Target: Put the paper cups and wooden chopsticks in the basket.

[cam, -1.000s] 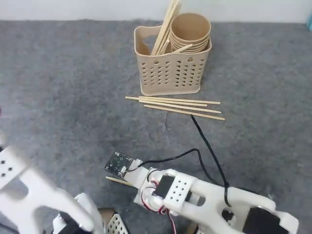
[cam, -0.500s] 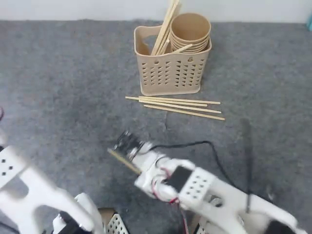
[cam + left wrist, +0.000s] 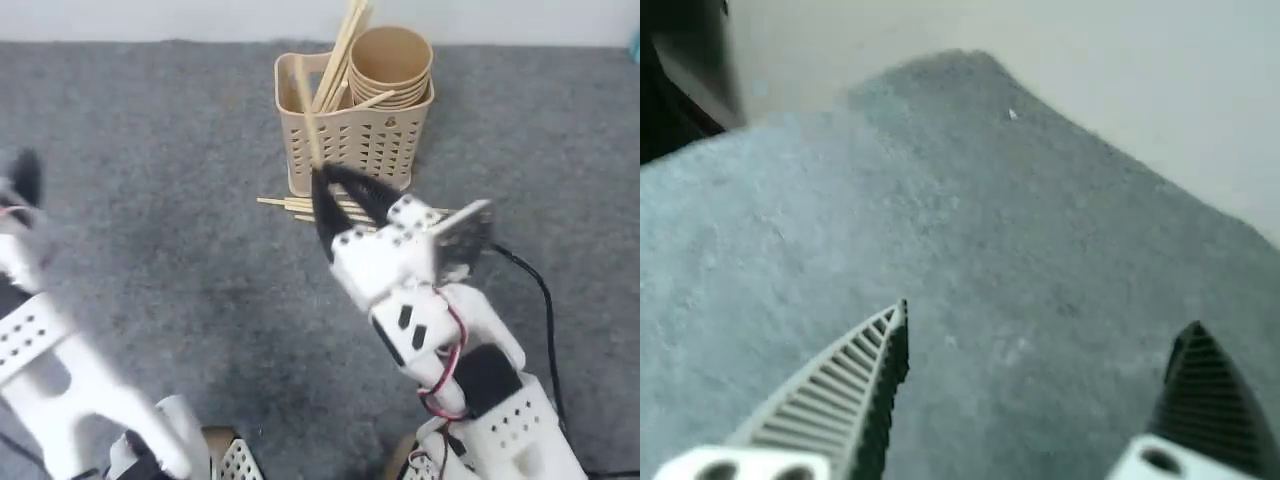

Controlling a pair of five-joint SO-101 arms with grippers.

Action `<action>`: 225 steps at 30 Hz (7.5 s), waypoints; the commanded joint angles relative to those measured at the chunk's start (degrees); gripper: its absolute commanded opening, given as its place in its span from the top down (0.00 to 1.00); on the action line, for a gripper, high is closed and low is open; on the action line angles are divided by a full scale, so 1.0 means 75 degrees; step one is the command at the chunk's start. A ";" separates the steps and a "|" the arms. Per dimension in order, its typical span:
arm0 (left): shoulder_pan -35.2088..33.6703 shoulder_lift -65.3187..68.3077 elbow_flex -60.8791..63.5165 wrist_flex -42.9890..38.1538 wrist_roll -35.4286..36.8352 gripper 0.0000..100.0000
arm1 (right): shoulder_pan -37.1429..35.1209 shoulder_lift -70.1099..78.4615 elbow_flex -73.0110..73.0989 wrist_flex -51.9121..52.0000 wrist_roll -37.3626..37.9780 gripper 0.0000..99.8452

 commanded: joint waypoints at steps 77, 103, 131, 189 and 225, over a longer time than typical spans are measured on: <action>0.5568 -0.0211 0.2878 -0.1196 -0.0082 0.83 | 0.4378 0.3839 0.0105 0.1354 -0.1758 0.99; 0.6060 0.6752 -0.2842 -0.1032 0.0481 0.99 | 0.3558 0.9137 -0.0949 -0.3874 -0.1747 0.99; 0.6494 0.8240 -0.3933 0.0152 0.2040 0.99 | 0.3241 1.0766 -0.3059 -0.1131 -0.1700 0.99; 0.6177 0.3235 -0.0135 -0.0105 0.1301 0.99 | 0.2925 0.8973 -0.3962 0.6500 0.0316 0.99; 0.4759 0.3259 -0.0041 -0.1067 0.1289 0.98 | 0.1799 0.9805 -0.3962 0.6429 0.6377 0.79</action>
